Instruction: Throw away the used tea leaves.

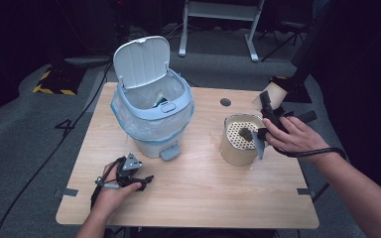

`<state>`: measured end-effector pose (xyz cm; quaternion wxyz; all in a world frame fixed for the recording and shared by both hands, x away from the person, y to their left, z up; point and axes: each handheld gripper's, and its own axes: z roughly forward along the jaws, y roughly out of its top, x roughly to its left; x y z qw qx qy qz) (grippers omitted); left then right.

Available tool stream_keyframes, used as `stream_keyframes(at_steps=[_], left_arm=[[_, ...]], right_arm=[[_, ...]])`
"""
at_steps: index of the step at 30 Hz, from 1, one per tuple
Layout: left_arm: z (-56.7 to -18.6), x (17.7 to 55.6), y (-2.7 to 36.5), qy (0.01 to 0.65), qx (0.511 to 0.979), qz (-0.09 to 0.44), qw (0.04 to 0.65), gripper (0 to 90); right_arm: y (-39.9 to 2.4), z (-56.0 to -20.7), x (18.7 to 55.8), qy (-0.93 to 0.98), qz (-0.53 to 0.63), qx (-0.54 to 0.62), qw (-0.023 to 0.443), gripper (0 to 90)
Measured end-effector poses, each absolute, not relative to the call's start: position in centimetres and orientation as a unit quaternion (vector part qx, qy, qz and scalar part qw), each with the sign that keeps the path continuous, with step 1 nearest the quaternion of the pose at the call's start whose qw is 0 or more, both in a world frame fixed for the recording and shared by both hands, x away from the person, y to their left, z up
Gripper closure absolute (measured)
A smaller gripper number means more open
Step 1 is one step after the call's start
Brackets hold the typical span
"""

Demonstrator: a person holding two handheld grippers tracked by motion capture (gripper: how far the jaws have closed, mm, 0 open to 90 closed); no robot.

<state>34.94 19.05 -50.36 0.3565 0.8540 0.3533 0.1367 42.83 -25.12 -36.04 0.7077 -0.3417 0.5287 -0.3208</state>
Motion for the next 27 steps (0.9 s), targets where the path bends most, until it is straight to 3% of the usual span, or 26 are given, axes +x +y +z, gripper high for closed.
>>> stream_keyframes(at_steps=[7, 14, 20, 27], left_arm=[[-50.4, 34.9, 19.1, 0.354, 0.854, 0.136, 0.357, 28.0], [-50.4, 35.1, 19.0, 0.353, 0.854, 0.137, 0.356, 27.9], [-50.4, 35.1, 19.0, 0.353, 0.854, 0.137, 0.356, 27.9], [-50.4, 35.1, 19.0, 0.354, 0.854, 0.138, 0.356, 27.8]], right_arm=[[-25.3, -34.7, 42.9, 0.615, -0.226, -0.271, 0.705, 35.3], [-26.7, -33.0, 43.8, 0.73, -0.076, -0.136, 0.665, 34.3], [-28.4, -31.4, 44.2, 0.806, 0.086, 0.004, 0.586, 33.9], [-29.8, -30.6, 44.6, 0.838, 0.278, 0.172, 0.437, 32.7]])
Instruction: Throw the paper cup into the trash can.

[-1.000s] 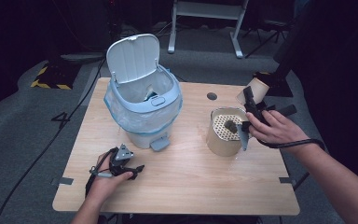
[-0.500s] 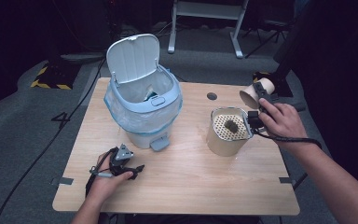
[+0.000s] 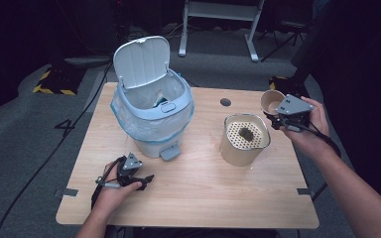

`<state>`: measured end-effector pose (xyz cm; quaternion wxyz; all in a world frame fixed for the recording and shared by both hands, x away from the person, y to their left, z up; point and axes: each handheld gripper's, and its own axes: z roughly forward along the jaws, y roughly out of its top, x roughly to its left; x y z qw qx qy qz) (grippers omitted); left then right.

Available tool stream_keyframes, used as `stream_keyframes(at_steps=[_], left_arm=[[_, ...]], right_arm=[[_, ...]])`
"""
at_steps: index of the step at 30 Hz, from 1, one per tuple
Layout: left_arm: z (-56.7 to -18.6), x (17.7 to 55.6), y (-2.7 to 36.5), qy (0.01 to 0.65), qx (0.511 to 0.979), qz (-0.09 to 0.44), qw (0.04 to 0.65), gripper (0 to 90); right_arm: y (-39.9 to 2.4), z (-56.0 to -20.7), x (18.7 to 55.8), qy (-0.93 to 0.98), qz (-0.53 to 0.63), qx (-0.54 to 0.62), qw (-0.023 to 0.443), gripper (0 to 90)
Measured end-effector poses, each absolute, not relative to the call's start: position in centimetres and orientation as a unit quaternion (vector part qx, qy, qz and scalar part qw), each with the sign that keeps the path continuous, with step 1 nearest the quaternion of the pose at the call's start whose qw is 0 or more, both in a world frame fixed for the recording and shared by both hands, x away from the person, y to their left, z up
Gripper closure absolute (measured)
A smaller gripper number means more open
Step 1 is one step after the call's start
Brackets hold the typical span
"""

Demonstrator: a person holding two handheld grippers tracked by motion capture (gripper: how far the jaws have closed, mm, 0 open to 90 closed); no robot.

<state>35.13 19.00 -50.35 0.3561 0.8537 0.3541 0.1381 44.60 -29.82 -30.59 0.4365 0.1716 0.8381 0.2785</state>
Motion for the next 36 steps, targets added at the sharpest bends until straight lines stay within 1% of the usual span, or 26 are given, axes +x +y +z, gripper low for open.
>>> stream_keyframes(at_steps=[6, 8, 10, 18, 23, 30, 36], left_arm=[[-50.4, 35.1, 19.0, 0.356, 0.853, 0.136, 0.357, 27.8], [-50.4, 35.1, 19.0, 0.355, 0.853, 0.137, 0.357, 27.8], [-50.4, 35.1, 19.0, 0.356, 0.853, 0.136, 0.357, 27.8], [-50.4, 35.1, 19.0, 0.356, 0.853, 0.136, 0.357, 27.7], [-50.4, 35.1, 19.0, 0.356, 0.853, 0.136, 0.357, 27.7], [-50.4, 35.1, 19.0, 0.358, 0.852, 0.137, 0.357, 27.7], [-50.4, 35.1, 18.9, 0.357, 0.852, 0.138, 0.356, 27.7]], right_arm=[[-30.4, -30.0, 44.7, 0.835, 0.356, 0.223, 0.356, 32.5], [-30.5, -29.8, 44.8, 0.832, 0.371, 0.229, 0.343, 32.5], [-30.6, -29.6, 45.0, 0.829, 0.397, 0.241, 0.311, 32.4], [-30.0, -28.3, 45.7, 0.825, 0.46, 0.234, 0.231, 32.1], [-29.1, -27.7, 46.2, 0.824, 0.48, 0.225, 0.199, 32.1], [-27.7, -27.0, 46.8, 0.824, 0.501, 0.206, 0.165, 32.0], [-26.6, -26.4, 47.4, 0.832, 0.492, 0.202, 0.156, 32.1]])
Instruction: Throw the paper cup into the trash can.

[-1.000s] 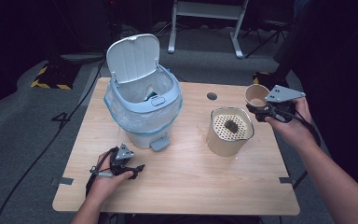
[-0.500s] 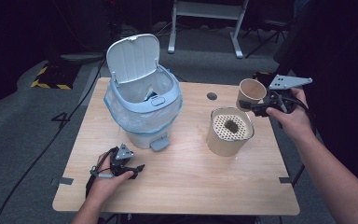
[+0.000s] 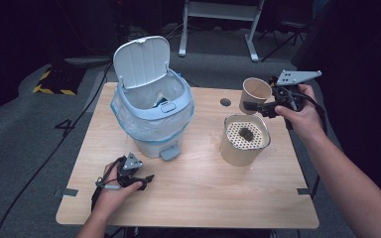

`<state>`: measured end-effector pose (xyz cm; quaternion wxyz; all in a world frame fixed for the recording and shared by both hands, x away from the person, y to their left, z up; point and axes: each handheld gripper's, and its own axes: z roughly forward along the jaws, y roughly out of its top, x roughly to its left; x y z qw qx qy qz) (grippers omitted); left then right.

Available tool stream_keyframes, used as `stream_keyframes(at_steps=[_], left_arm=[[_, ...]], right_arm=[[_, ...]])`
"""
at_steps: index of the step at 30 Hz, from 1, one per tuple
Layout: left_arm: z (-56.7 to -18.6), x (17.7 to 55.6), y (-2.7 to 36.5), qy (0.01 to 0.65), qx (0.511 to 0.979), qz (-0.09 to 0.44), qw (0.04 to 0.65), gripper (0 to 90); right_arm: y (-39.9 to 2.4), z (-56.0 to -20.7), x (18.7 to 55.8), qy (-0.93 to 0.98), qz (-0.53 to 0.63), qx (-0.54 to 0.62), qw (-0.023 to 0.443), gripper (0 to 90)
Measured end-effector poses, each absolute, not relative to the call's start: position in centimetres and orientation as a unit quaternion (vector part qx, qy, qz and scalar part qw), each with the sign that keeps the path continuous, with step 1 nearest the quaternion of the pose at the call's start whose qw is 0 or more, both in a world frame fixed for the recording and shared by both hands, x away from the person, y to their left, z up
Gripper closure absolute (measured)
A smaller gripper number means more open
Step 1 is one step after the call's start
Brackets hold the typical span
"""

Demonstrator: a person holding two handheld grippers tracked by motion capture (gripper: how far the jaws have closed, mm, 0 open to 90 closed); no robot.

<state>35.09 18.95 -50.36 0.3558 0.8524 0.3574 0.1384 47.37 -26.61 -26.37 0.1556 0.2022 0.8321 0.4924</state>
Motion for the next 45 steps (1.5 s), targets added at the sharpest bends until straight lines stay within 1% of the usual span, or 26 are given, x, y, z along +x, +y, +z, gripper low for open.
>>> stream_keyframes(at_steps=[5, 11, 15, 23, 37, 45], left_arm=[[-50.4, 35.1, 18.9, 0.359, 0.852, 0.137, 0.357, 27.7], [-50.4, 35.1, 18.9, 0.358, 0.852, 0.138, 0.356, 27.7], [-50.4, 35.1, 18.9, 0.358, 0.852, 0.138, 0.356, 27.7], [-50.4, 35.1, 18.9, 0.362, 0.851, 0.137, 0.356, 27.7], [-50.4, 35.1, 18.8, 0.363, 0.85, 0.14, 0.355, 27.5], [-50.4, 35.1, 18.8, 0.362, 0.851, 0.143, 0.354, 27.5]], right_arm=[[-25.9, -25.4, 48.2, 0.834, 0.491, 0.214, 0.135, 32.3], [-24.9, -24.5, 48.9, 0.833, 0.494, 0.215, 0.124, 32.3], [-23.9, -24.0, 49.3, 0.837, 0.493, 0.205, 0.12, 32.2], [-21.6, -23.4, 50.1, 0.842, 0.496, 0.189, 0.098, 32.2], [-16.7, -21.7, 51.5, 0.837, 0.515, 0.162, 0.088, 32.1], [-13.1, -21.1, 52.3, 0.835, 0.525, 0.148, 0.078, 31.8]])
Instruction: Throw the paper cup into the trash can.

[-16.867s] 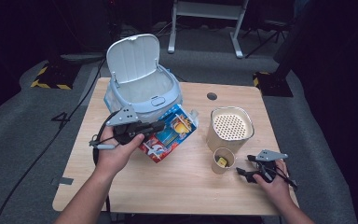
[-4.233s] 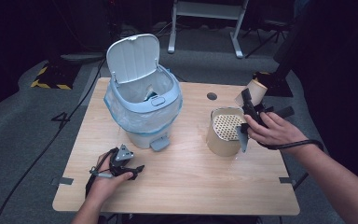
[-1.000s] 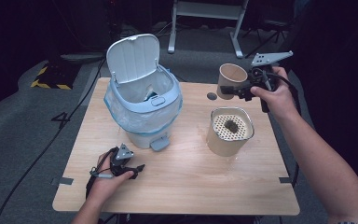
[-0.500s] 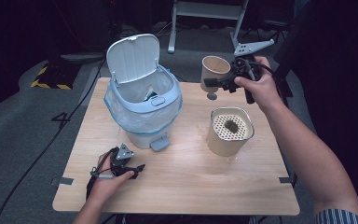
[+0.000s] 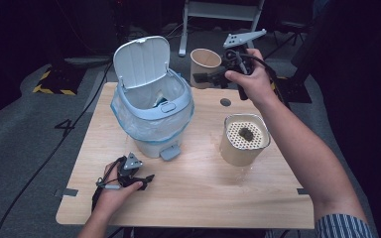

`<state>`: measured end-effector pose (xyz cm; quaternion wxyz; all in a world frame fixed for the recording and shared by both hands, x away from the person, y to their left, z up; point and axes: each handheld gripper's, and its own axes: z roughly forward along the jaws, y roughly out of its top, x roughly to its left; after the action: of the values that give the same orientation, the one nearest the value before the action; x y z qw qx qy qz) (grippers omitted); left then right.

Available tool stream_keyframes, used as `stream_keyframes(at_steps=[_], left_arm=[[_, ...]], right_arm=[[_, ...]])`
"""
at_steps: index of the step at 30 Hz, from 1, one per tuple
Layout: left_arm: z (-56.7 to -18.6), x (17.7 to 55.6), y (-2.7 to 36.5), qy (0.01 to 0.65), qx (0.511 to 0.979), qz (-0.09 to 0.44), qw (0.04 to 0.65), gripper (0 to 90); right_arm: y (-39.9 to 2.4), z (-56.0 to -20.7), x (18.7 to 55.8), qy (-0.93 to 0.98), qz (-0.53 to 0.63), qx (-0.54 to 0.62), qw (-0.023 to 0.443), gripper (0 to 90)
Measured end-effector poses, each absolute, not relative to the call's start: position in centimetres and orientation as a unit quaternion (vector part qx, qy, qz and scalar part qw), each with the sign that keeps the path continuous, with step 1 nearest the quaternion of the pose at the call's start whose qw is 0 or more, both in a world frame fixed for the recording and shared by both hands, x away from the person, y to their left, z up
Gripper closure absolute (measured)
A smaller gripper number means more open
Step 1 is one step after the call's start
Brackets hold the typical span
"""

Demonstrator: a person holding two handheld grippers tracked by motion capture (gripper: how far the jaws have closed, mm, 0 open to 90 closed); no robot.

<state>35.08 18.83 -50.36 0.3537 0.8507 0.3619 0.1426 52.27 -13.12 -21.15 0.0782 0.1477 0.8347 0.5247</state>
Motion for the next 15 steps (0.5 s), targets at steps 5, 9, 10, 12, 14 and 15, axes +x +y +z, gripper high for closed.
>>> stream_keyframes(at_steps=[5, 9, 10, 12, 14, 15], left_arm=[[-50.4, 35.1, 18.8, 0.363, 0.85, 0.139, 0.354, 27.5], [-50.4, 35.1, 18.8, 0.364, 0.85, 0.141, 0.354, 27.3], [-50.3, 35.1, 18.7, 0.363, 0.851, 0.141, 0.353, 27.2], [-50.4, 35.1, 18.7, 0.364, 0.85, 0.139, 0.354, 26.8], [-50.4, 35.2, 18.6, 0.365, 0.85, 0.139, 0.353, 26.7], [-50.4, 35.2, 18.6, 0.364, 0.85, 0.139, 0.354, 26.6]], right_arm=[[-10.6, -21.4, 52.8, 0.837, 0.525, 0.141, 0.064, 31.7], [-9.1, -21.7, 53.2, 0.838, 0.524, 0.141, 0.054, 31.7], [-8.8, -21.8, 53.3, 0.838, 0.525, 0.141, 0.052, 31.7], [-8.3, -22.0, 53.4, 0.837, 0.526, 0.141, 0.049, 31.6], [-7.5, -22.3, 53.5, 0.838, 0.526, 0.141, 0.047, 31.6], [-7.1, -22.5, 53.5, 0.839, 0.524, 0.14, 0.048, 31.5]])
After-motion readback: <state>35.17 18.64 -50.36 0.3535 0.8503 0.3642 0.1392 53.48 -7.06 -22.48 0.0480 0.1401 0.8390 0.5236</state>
